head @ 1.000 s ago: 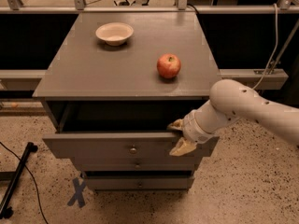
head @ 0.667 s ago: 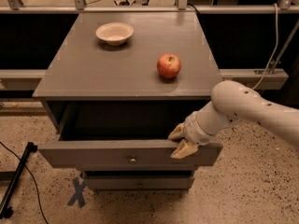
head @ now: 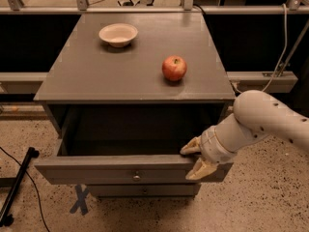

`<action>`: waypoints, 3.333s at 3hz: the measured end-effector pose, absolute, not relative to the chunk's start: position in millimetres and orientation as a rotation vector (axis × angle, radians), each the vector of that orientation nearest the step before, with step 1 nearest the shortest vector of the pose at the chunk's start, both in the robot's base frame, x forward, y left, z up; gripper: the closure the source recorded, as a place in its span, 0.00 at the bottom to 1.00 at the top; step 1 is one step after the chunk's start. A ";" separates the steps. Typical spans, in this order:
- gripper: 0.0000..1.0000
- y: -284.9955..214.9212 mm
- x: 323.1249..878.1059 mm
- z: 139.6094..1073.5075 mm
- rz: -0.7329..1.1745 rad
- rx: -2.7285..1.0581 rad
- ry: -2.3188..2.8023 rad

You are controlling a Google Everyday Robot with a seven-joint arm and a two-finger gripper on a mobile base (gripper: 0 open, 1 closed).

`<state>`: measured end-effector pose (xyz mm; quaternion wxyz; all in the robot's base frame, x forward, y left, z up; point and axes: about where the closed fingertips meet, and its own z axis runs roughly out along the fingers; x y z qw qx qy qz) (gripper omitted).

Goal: Open top drawer

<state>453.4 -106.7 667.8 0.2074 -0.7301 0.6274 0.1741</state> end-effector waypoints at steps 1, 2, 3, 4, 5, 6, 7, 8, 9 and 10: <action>0.37 -110.8 423.0 678.4 0.504 -2.037 1.725; 0.37 -113.8 410.1 685.5 0.503 -2.027 1.717; 0.64 -120.4 419.7 711.7 0.430 -1.955 1.700; 0.87 -114.8 438.0 726.0 0.386 -1.932 1.678; 1.00 -106.2 464.2 734.0 0.330 -1.913 1.695; 1.00 -93.5 488.4 727.1 0.260 -1.902 1.752; 1.00 -83.0 510.0 707.3 0.232 -1.908 1.808; 1.00 -76.9 524.0 685.2 0.260 -1.920 1.844; 1.00 -74.6 530.5 660.6 0.306 -1.925 1.874; 1.00 -75.2 531.0 647.5 0.338 -1.920 1.885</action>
Offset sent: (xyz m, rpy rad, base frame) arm -0.0566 -0.0124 0.0254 0.0367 -0.0127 0.0058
